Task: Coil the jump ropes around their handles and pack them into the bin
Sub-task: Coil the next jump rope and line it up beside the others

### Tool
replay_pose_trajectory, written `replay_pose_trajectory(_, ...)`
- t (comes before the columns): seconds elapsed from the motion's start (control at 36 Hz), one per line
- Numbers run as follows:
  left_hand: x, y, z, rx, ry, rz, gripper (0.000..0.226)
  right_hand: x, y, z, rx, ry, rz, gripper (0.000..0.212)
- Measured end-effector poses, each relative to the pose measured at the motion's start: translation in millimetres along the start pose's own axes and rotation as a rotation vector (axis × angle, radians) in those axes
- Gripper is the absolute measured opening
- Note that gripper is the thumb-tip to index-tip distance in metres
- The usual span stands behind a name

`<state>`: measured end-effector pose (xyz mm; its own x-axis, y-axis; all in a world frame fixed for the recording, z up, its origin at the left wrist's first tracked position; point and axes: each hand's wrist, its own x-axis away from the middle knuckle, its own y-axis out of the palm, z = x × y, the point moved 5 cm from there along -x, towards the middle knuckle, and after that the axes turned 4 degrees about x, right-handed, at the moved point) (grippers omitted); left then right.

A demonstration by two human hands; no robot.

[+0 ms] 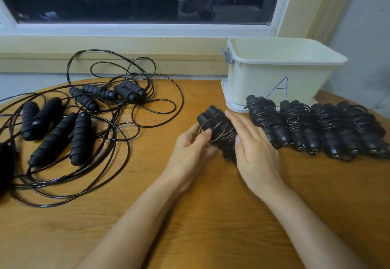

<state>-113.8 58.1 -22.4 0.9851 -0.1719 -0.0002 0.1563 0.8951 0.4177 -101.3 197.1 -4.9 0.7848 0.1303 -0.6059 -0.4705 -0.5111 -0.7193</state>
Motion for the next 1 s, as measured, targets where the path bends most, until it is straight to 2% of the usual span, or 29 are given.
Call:
replay_pose_trajectory(0.06, 0.5, 1.0, 0.7, 0.008, 0.005, 0.0, 0.027, 1.3, 1.2, -1.1, 0.048, 0.001, -0.048, 0.06)
replay_pose_trajectory(0.14, 1.0, -0.5, 4.9, -0.033, 0.049, -0.008, 0.027, 2.1, 2.9, -5.1, 0.15, -0.016, -0.087, 0.094)
replay_pose_trajectory(0.19, 1.0, -2.9, 6.5, -0.052, 0.065, -0.001, 0.026, 1.7, 3.6, -8.4, 0.207, -0.028, -0.056, 0.105)
replay_pose_trajectory(0.39, 0.0, -4.1, 4.5, -0.018, 0.046, 0.023, 0.029, 4.1, 0.2, -14.3, 0.287, -0.048, 0.041, 0.094)
replay_pose_trajectory(0.67, -3.9, -12.4, 3.6, 0.107, 0.0, 0.056, 0.032, 3.0, -1.4, -15.4, 0.168, -0.039, 0.004, 0.08)
replay_pose_trajectory(0.75, -3.8, -16.3, 5.5, 0.004, 0.062, 0.124, 0.034, 2.5, -1.0, -14.5, 0.155, -0.007, -0.017, 0.081)
replay_pose_trajectory(0.83, -5.2, -20.1, 15.2, -0.189, 0.214, 0.165, 0.038, 1.5, -1.2, -12.5, 0.15, 0.011, -0.017, 0.08)
replay_pose_trajectory(0.89, -5.9, -20.7, 20.9, -0.284, 0.267, 0.182, 0.03, 1.1, -1.1, -11.3, 0.142, 0.021, -0.022, 0.08)
replay_pose_trajectory(1.0, -6.3, -22.3, 21.9, -0.291, 0.269, 0.2, 0.027, 1.5, -2.5, -10.0, 0.122, 0.008, -0.02, 0.08)
